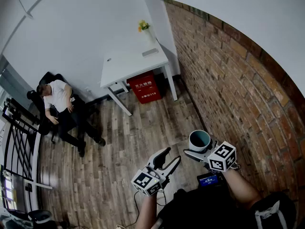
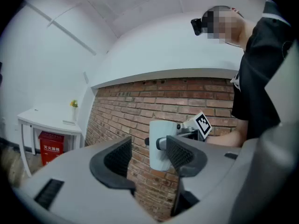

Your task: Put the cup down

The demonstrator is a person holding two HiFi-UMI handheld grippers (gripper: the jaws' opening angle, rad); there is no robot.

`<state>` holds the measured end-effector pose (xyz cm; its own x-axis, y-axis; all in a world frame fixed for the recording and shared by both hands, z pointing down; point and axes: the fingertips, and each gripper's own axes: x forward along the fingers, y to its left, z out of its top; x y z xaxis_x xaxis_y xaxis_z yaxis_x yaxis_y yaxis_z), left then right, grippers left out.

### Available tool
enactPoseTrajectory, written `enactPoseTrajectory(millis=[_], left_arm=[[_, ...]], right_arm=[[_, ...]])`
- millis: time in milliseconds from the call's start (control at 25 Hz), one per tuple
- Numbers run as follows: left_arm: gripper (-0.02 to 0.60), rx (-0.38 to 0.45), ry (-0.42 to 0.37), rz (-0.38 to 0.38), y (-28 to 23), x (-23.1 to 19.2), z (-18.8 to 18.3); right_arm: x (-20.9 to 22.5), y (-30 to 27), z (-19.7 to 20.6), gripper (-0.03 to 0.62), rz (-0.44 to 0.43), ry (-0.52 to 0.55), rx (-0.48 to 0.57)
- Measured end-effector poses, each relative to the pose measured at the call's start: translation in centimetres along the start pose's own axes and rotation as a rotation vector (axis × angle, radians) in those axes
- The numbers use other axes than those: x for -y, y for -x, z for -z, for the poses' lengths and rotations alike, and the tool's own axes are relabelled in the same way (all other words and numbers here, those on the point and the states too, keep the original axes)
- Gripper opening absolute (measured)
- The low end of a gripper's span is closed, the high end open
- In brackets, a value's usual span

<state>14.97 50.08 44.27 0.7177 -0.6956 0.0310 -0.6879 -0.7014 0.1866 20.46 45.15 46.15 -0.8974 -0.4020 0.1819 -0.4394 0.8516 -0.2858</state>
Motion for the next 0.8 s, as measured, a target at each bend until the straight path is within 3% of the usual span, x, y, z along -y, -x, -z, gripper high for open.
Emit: enactPoseTrajectory(millis=[360, 800], left_arm=[[0.239, -0.006, 0.035, -0.017, 0.34, 0.16, 0.3], [0.239, -0.007, 0.022, -0.017, 0.32, 0.29, 0.33]], right_arm=[[-0.32, 0.28, -0.21, 0.383, -0.003, -0.004, 0.01], [-0.38, 0.52, 0.02, 0.383, -0.009, -0.025, 0.017]])
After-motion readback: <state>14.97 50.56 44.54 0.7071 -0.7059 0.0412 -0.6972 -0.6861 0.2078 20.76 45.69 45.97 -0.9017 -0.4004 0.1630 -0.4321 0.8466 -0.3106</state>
